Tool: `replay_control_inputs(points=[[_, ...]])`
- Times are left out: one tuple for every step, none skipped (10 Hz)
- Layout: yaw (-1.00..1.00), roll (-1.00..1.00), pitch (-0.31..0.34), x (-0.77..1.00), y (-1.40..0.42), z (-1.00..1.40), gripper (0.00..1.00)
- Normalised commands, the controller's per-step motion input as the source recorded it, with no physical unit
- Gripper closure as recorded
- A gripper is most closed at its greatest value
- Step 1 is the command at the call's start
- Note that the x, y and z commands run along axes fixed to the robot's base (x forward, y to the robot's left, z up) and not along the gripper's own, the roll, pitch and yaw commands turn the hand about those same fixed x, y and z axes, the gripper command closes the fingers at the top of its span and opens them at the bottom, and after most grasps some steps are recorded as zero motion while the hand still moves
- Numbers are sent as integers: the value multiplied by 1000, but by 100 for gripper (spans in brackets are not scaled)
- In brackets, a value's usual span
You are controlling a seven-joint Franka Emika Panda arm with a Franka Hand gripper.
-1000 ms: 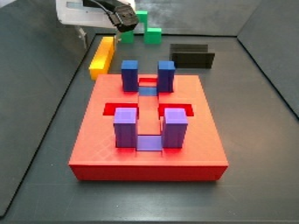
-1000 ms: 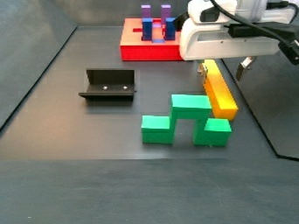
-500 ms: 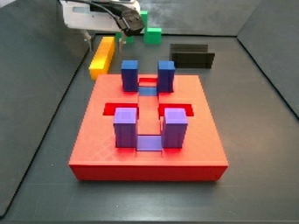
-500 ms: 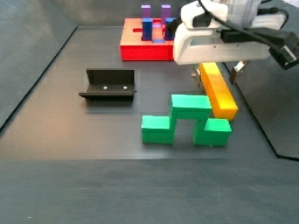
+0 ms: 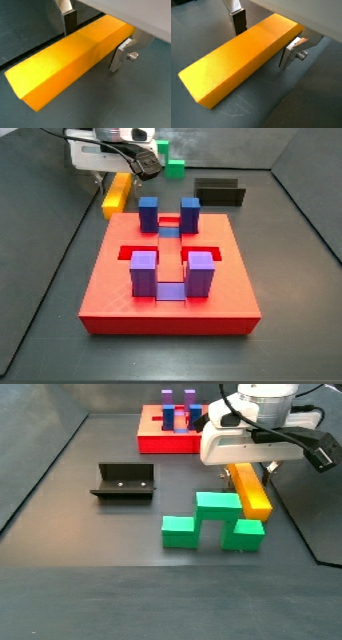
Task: Pick up the yellow object. Move up. Move to above the board. Insert the yellow object.
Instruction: Pick up the yellow object.
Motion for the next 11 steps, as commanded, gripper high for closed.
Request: replay_control_inputs(points=[[0,0,0,-37,0,-20,0],[0,0,0,-49,-74,-83,0],[0,-9,0,0,0,0,0],[0,10,0,0,0,0,0],[0,13,0,0,0,0,0],[0,0,0,0,0,0,100],[0,0,0,0,0,0,100],[0,0,0,0,0,0,100],[0,0,0,0,0,0,100],[0,0,0,0,0,0,100],[0,0,0,0,0,0,100]])
